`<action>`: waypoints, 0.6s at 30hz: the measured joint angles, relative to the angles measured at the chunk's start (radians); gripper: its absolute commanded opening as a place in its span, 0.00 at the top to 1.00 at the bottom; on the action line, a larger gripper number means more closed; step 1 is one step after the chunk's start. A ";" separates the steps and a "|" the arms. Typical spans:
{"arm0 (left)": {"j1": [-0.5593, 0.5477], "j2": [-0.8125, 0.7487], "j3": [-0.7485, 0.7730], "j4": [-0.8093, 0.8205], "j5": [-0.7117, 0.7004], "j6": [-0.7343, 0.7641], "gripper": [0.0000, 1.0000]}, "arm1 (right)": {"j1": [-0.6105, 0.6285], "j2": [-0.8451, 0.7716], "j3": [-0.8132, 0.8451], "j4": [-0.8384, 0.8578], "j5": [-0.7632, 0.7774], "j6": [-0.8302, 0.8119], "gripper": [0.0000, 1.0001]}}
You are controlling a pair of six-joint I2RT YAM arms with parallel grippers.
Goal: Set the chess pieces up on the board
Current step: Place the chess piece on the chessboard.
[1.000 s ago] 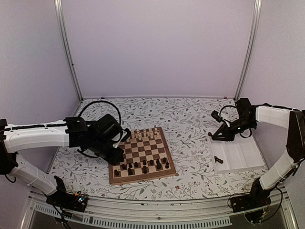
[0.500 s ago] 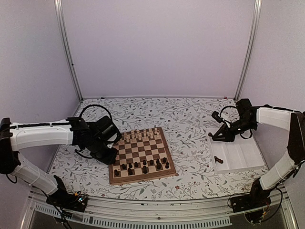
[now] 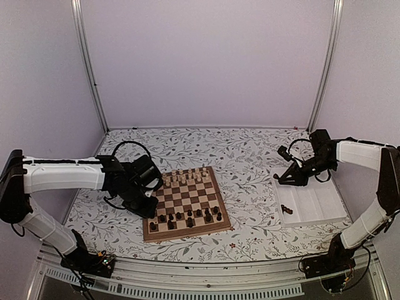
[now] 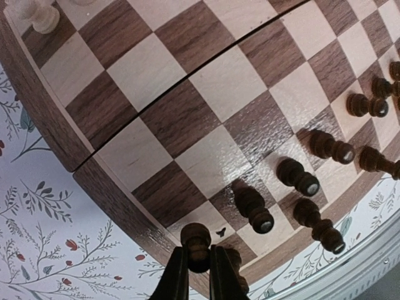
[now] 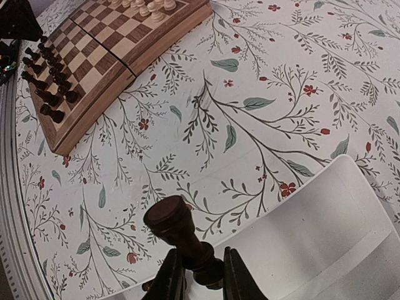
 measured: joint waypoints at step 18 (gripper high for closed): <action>0.000 0.025 -0.025 0.013 0.039 -0.005 0.69 | 0.001 0.000 -0.005 0.000 0.001 0.000 0.93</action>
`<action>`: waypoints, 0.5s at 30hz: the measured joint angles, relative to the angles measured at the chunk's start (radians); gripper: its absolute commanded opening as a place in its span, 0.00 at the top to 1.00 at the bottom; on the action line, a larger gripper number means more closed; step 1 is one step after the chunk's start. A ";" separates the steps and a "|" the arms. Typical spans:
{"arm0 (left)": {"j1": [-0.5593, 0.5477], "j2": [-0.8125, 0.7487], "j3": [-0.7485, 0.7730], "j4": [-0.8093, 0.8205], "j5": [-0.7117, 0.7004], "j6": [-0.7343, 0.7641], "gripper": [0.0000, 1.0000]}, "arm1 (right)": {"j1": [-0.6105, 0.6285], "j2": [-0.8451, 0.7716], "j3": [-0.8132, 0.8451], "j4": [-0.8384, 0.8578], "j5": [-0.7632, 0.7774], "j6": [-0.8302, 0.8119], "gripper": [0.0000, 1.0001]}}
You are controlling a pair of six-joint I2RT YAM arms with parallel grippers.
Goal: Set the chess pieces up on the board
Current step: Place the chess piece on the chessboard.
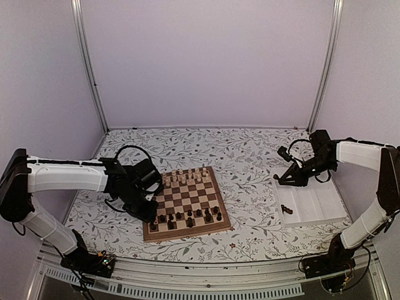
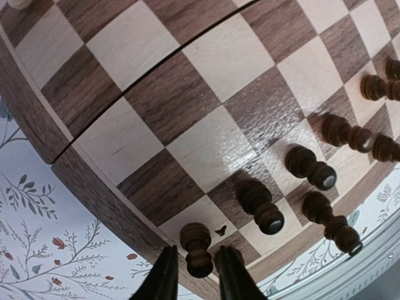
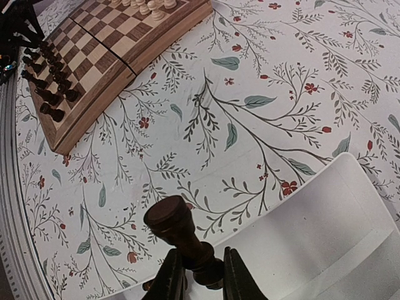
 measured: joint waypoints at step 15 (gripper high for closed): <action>0.001 -0.045 0.182 -0.111 -0.114 0.017 0.60 | 0.108 -0.019 0.003 -0.005 0.062 0.000 0.93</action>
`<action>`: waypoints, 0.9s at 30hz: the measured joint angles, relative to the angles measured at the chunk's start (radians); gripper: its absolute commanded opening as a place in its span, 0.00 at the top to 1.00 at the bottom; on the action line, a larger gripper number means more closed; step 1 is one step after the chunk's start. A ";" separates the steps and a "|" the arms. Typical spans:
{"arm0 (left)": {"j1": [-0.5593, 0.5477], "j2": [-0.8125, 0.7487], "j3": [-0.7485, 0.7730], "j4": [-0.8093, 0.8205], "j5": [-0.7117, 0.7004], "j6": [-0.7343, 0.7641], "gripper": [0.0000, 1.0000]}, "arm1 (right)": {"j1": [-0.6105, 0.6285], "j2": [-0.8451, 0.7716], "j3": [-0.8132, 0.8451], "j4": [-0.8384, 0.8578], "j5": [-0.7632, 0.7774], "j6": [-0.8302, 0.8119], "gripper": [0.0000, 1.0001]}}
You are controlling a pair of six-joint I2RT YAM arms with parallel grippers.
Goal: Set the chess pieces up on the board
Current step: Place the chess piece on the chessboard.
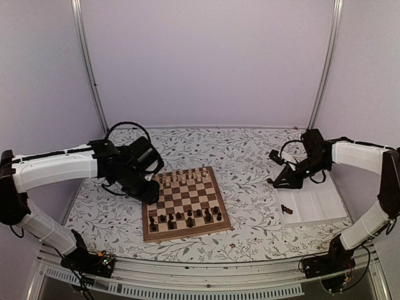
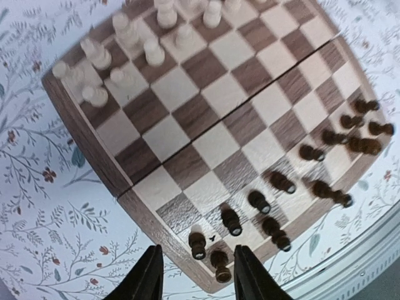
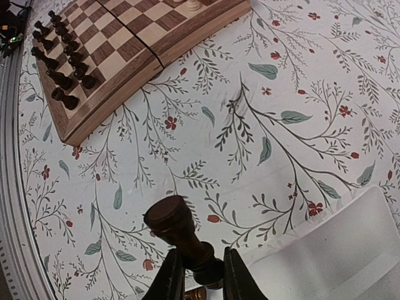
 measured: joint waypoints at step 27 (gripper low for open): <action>-0.060 0.350 0.267 0.773 0.502 -0.117 0.58 | 0.517 0.082 0.415 -0.184 0.282 0.027 0.93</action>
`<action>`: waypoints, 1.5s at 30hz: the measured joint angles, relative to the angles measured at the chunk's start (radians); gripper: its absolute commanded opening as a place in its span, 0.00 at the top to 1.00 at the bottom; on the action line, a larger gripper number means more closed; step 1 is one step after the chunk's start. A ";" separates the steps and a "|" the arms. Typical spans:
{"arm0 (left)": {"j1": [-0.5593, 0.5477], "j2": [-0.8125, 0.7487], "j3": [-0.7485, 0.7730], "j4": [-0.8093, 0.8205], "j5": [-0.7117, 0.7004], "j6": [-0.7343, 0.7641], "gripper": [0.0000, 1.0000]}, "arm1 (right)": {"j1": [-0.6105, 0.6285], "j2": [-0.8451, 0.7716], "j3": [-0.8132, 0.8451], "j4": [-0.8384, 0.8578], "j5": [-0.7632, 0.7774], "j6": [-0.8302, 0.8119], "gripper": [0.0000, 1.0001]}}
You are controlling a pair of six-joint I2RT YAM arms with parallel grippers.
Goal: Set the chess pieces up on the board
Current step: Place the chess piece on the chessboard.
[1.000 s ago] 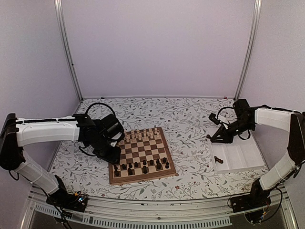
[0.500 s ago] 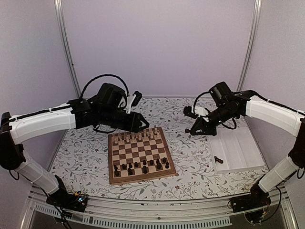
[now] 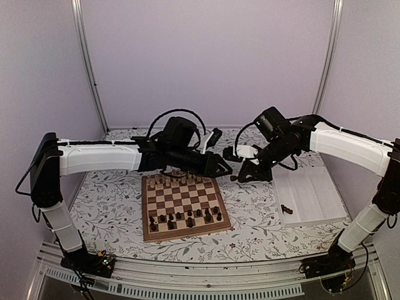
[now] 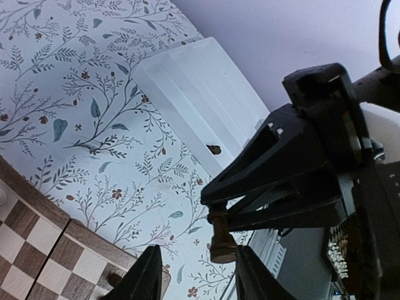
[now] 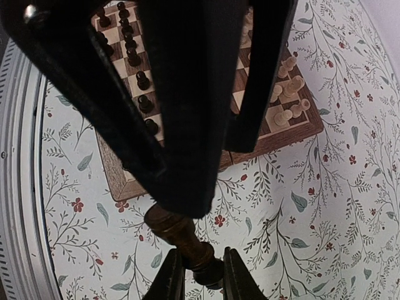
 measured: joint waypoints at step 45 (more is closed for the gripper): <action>-0.051 0.035 -0.096 0.410 0.069 0.020 0.93 | -0.471 -0.091 -0.001 0.160 -0.676 0.359 0.42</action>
